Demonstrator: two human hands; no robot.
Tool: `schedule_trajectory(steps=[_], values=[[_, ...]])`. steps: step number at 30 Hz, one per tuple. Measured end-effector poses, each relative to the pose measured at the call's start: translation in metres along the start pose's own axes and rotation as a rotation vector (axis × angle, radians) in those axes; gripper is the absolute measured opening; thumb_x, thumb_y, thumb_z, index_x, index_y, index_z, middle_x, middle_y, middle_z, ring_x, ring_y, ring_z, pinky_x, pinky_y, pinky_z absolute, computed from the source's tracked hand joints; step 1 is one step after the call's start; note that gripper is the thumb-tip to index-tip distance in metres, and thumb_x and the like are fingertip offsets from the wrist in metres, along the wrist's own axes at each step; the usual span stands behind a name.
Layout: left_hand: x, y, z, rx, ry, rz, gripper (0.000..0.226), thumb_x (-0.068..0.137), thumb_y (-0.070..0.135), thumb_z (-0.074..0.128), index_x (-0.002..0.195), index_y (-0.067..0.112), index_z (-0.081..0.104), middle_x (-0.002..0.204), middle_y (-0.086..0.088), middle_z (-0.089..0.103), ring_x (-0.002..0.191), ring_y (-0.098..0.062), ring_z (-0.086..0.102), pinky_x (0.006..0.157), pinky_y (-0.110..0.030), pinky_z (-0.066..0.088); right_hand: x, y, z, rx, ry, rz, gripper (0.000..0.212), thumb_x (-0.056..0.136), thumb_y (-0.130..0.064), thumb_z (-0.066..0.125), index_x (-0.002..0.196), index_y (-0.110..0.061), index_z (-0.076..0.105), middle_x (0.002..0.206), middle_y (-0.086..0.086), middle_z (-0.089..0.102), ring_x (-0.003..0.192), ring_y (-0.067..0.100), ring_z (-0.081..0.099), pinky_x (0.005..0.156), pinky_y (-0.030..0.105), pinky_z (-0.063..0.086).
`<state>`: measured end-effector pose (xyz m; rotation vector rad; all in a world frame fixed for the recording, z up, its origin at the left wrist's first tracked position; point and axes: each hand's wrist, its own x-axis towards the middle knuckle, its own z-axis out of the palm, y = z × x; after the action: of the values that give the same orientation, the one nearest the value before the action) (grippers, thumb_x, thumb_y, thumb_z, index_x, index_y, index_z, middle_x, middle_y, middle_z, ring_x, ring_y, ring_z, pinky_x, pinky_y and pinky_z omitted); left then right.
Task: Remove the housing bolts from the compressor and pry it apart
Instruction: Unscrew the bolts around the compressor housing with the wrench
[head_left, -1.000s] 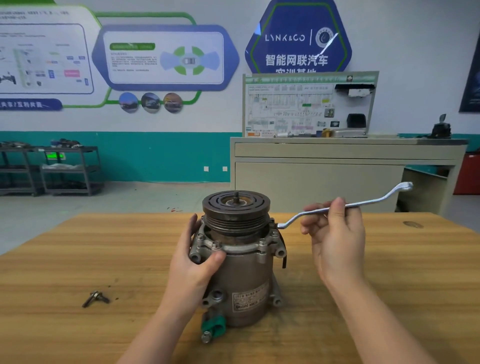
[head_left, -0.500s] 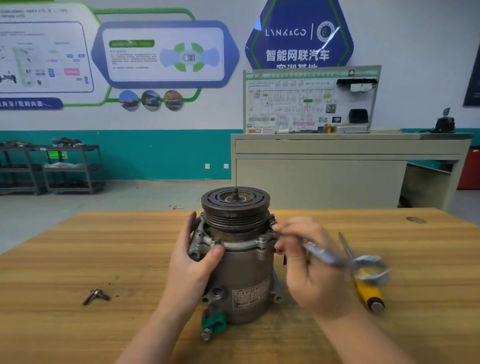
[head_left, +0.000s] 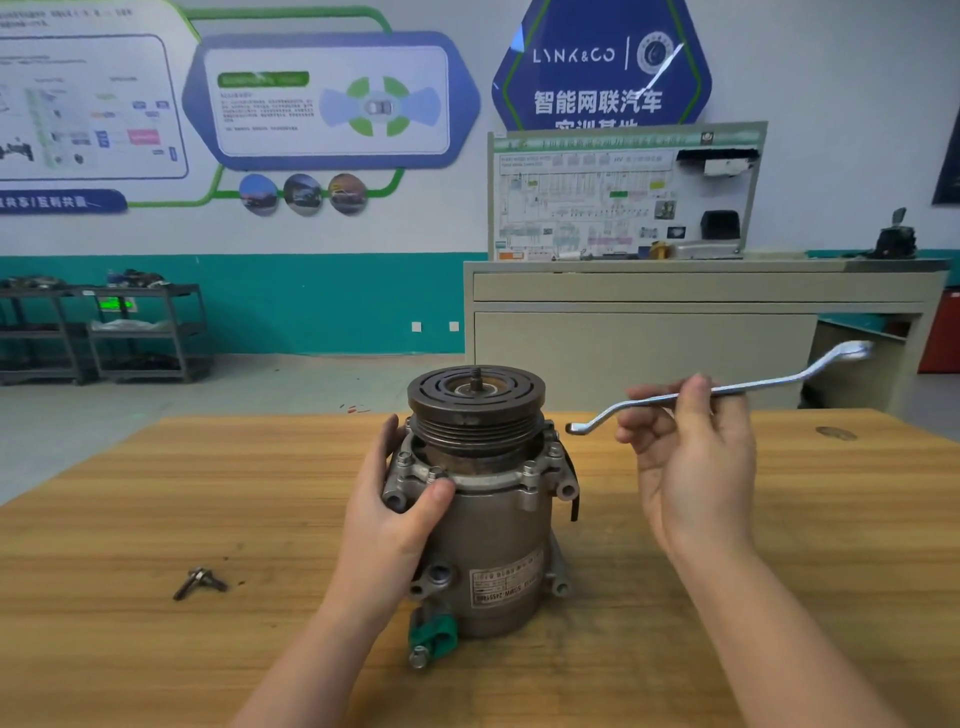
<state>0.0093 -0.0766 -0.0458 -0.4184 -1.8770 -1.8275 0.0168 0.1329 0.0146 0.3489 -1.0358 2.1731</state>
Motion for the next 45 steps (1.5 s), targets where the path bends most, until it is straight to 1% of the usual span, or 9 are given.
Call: schedule_trajectory(steps=[5,14,16,19,23,35,40,42,45], values=[[-0.001,0.0,0.001,-0.006,0.018,0.002,0.097,0.055,0.064,0.065,0.143,0.036,0.034,0.125,0.032,0.047,0.103,0.029,0.046,0.074,0.004,0.041,-0.02,0.0,0.004,-0.271,-0.259,-0.35,0.018,0.099,-0.034,0.047,0.086,-0.038,0.059,0.072,-0.001,0.067,0.052,0.014,0.062,0.05,0.026,0.051],[0.001,-0.001,0.001,-0.016,0.008,-0.002,0.098,0.055,0.063,0.065,0.143,0.033,0.035,0.129,0.027,0.047,0.108,0.023,0.049,0.077,0.001,0.042,-0.037,0.016,-0.002,-0.715,-0.71,-0.925,0.012,0.099,-0.016,0.05,0.099,-0.007,0.057,0.091,0.005,0.061,0.083,0.004,0.06,0.071,0.017,0.052],[0.0,-0.001,0.0,-0.013,0.014,-0.004,0.097,0.055,0.064,0.064,0.143,0.035,0.034,0.129,0.028,0.047,0.107,0.025,0.047,0.076,0.002,0.042,-0.038,0.02,0.0,-0.543,-0.51,-0.802,0.021,0.104,-0.026,0.039,0.096,-0.012,0.052,0.088,0.001,0.06,0.07,0.007,0.057,0.066,0.015,0.048],[0.0,0.001,0.001,-0.001,0.013,-0.005,0.097,0.055,0.065,0.063,0.143,0.036,0.034,0.13,0.028,0.046,0.105,0.028,0.046,0.075,0.004,0.04,-0.024,0.02,0.003,-0.136,-0.027,-0.216,0.022,0.105,-0.023,0.028,0.091,-0.018,0.044,0.069,0.0,0.064,0.045,0.014,0.051,0.044,0.018,0.039],[0.0,0.0,0.001,-0.003,0.018,-0.009,0.096,0.055,0.064,0.063,0.142,0.035,0.036,0.129,0.028,0.048,0.106,0.026,0.047,0.075,0.003,0.041,0.007,0.018,0.0,0.197,0.106,0.331,0.029,0.107,-0.023,0.029,0.092,-0.011,0.051,0.063,0.009,0.065,0.045,0.015,0.057,0.041,0.018,0.043],[-0.001,0.003,0.001,0.003,0.018,-0.031,0.088,0.057,0.061,0.064,0.138,0.039,0.038,0.125,0.029,0.05,0.106,0.024,0.048,0.08,-0.005,0.042,-0.027,0.005,0.004,-0.338,-0.312,-0.465,0.017,0.101,-0.039,0.043,0.091,-0.04,0.056,0.08,-0.003,0.066,0.057,0.014,0.064,0.051,0.027,0.053],[-0.001,0.004,0.001,-0.003,0.02,-0.019,0.089,0.054,0.063,0.063,0.136,0.039,0.039,0.124,0.03,0.05,0.106,0.023,0.049,0.078,-0.003,0.044,-0.035,0.015,0.001,-0.708,-0.62,-0.97,0.024,0.103,-0.03,0.041,0.096,-0.01,0.052,0.084,0.004,0.06,0.072,0.01,0.057,0.069,0.012,0.048],[-0.001,0.003,0.001,-0.006,0.013,-0.019,0.089,0.055,0.064,0.063,0.137,0.039,0.039,0.124,0.029,0.051,0.105,0.023,0.049,0.075,0.0,0.044,-0.039,0.018,0.004,-0.578,-0.487,-0.857,0.023,0.105,-0.03,0.034,0.094,-0.016,0.049,0.082,0.0,0.058,0.062,0.011,0.054,0.061,0.013,0.046],[-0.001,0.002,0.0,-0.02,-0.003,-0.035,0.092,0.055,0.065,0.063,0.14,0.038,0.039,0.128,0.025,0.052,0.108,0.018,0.051,0.074,-0.003,0.047,-0.03,0.018,0.007,-0.203,-0.059,-0.336,0.024,0.106,-0.022,0.026,0.088,-0.019,0.041,0.07,-0.001,0.064,0.044,0.013,0.05,0.043,0.018,0.038]])
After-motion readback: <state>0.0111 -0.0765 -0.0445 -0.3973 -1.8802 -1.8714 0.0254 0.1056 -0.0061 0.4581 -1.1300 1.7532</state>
